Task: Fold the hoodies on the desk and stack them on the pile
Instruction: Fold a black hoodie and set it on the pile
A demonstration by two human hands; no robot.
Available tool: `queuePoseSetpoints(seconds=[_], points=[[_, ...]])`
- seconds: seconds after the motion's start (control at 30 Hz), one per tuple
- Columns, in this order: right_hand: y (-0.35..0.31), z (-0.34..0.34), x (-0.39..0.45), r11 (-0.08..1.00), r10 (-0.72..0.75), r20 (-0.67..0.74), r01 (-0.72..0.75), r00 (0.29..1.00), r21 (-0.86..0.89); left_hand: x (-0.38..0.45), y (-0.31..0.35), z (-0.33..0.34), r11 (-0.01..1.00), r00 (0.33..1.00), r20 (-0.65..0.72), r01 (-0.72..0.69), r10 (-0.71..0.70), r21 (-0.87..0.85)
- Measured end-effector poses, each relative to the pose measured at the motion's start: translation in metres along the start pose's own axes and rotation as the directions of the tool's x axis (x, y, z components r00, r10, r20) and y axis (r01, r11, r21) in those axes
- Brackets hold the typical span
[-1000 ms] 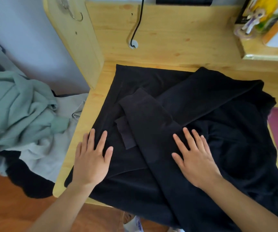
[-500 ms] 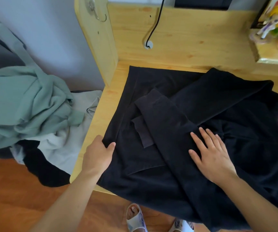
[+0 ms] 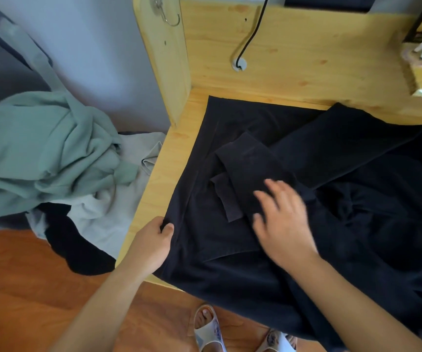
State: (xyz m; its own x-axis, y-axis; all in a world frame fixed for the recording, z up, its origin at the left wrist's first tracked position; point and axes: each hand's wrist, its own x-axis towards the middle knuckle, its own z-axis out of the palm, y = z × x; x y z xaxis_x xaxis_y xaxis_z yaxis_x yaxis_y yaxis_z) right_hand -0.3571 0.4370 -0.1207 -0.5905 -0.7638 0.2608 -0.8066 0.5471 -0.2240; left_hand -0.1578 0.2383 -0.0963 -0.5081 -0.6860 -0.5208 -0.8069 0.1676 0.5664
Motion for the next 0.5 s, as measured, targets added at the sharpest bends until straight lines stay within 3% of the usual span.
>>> queuePoseSetpoints(seconds=[0.07,0.13,0.27,0.33,0.43,0.5], points=[[-0.038,0.006,0.011,0.967,-0.249,0.159,0.254,0.955,-0.013,0.002,-0.008,0.001,0.999,0.998,-0.064,-0.022,0.020,-0.033],[-0.063,0.024,0.016,0.924,-0.358,0.300,0.381,0.884,-0.022,0.002,-0.014,0.006,0.997,0.993,-0.110,-0.053,0.046,-0.061],[-0.065,0.052,0.012,0.927,-0.309,0.466,0.372,0.829,-0.047,-0.009,-0.025,0.020,0.992,0.976,-0.182,-0.126,0.120,-0.020],[-0.054,0.052,0.004,0.933,-0.280,0.485,0.354,0.828,-0.065,-0.016,-0.033,0.025,0.972,0.950,-0.215,-0.211,0.228,0.099],[-0.037,0.043,-0.002,0.927,-0.287,0.501,0.369,0.816,-0.070,-0.025,-0.050,0.034,0.859,0.871,-0.187,-0.373,0.455,0.350],[-0.026,0.035,-0.001,0.926,-0.294,0.509,0.372,0.809,-0.057,-0.028,-0.059,0.039,0.819,0.847,-0.180,-0.394,0.500,0.417]])
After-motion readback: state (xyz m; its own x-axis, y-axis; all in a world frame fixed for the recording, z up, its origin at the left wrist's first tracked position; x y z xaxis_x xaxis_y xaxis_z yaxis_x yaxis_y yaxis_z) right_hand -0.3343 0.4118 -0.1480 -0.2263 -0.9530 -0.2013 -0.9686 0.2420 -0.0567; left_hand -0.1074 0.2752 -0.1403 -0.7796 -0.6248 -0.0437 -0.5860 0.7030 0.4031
